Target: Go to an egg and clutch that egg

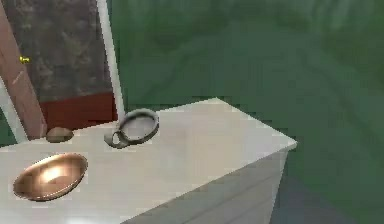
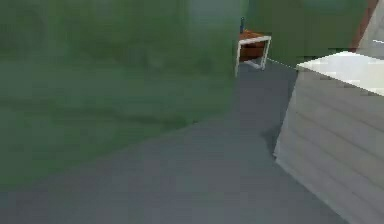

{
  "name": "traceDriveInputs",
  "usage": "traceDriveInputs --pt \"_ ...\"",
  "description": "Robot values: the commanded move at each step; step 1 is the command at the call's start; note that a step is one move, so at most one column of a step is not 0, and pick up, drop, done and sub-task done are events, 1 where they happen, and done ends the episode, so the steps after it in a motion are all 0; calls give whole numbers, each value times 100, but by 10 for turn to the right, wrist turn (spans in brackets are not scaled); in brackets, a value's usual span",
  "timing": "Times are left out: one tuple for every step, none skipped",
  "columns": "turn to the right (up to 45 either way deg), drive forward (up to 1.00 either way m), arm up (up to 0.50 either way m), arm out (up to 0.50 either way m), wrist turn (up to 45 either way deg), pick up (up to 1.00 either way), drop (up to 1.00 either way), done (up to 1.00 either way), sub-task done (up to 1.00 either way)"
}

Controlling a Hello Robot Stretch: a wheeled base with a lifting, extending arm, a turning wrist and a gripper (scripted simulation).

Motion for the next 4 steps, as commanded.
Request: traceDriveInputs --pt "-450 0 0 0 0 0 0 0 0" --pt "-450 0 0 0 0 0 0 0 0" --pt "-270 0 0 0 0 0 0 0 0" --pt "0 100 0 0 0 0 0 0 0"
